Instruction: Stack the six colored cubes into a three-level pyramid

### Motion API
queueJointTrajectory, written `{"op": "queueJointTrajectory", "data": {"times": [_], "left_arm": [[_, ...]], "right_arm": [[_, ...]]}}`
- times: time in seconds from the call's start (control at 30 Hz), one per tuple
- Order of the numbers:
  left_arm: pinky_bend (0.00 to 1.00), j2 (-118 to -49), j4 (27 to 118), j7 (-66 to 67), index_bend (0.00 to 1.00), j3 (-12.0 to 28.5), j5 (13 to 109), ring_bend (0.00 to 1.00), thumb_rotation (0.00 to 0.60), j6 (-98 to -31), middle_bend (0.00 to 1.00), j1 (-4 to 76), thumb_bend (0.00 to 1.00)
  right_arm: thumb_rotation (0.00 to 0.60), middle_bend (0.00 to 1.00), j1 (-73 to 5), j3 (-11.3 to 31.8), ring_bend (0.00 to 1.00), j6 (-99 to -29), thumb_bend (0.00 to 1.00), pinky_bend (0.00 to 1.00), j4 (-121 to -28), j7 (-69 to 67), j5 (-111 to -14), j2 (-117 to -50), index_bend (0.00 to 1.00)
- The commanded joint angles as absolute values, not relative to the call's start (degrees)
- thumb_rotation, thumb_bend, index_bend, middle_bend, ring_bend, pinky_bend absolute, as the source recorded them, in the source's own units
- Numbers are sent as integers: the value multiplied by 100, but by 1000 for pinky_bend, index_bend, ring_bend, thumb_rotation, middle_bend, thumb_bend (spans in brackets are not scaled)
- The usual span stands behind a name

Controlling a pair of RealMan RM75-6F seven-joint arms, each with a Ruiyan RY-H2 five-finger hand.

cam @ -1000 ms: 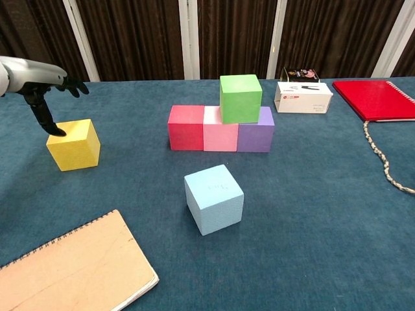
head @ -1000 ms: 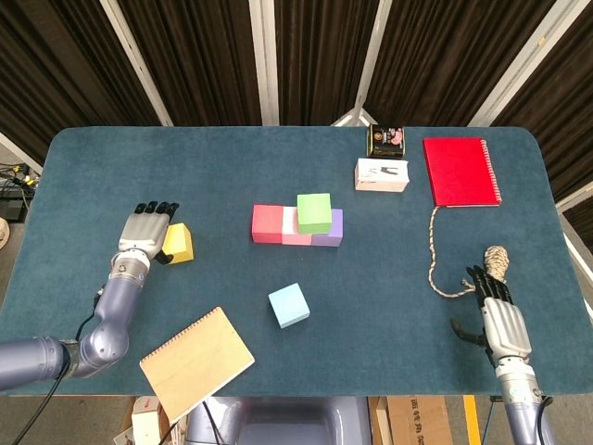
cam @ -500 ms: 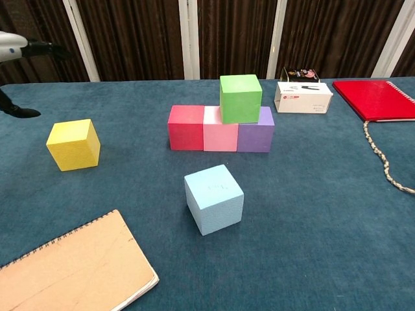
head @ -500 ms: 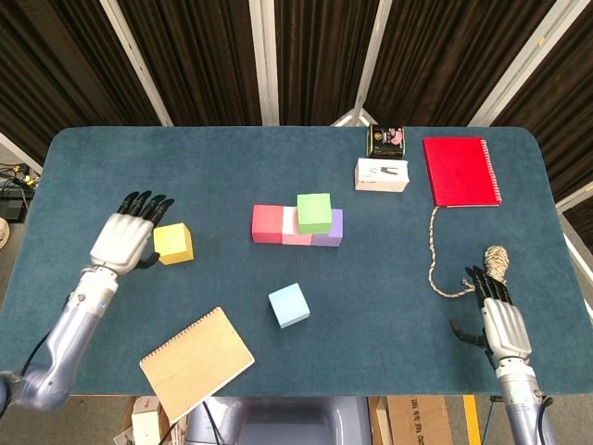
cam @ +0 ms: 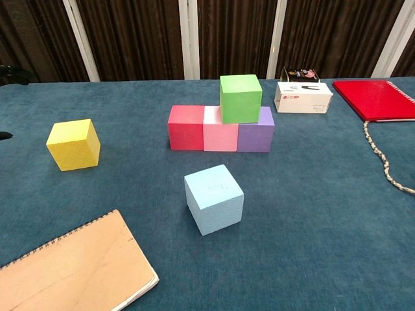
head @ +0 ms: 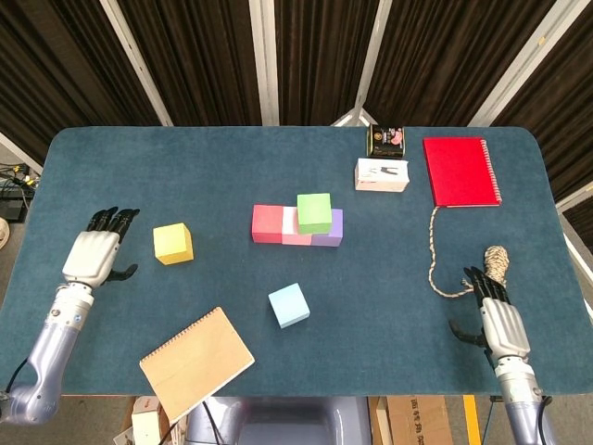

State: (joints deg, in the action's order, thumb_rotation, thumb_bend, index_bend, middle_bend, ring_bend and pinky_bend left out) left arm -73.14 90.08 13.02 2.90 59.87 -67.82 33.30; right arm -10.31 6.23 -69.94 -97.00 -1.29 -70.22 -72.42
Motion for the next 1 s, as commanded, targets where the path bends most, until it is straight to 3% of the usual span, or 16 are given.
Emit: {"op": "queueJointTrajectory", "data": {"times": [0.03, 0.33, 1.0], "left_arm": [[0, -7414, 9247, 1734, 72, 523, 5498, 0, 600, -6605, 89, 3410, 309], [0, -7464, 9619, 2705, 90, 804, 4406, 0, 600, -6290, 110, 3765, 309], [0, -8163, 8906, 3577, 170, 1161, 3040, 0, 600, -6077, 178, 4492, 309]], "right_arm": [[600, 17, -1060, 625, 0, -6935, 344, 0, -9675, -138, -6991, -7259, 36], [600, 17, -1102, 625, 0, -6812, 344, 0, -9616, -243, -6957, -7243, 36], [600, 16, -1168, 642, 0, -6699, 344, 0, -9566, -175, -6806, -7258, 36]]}}
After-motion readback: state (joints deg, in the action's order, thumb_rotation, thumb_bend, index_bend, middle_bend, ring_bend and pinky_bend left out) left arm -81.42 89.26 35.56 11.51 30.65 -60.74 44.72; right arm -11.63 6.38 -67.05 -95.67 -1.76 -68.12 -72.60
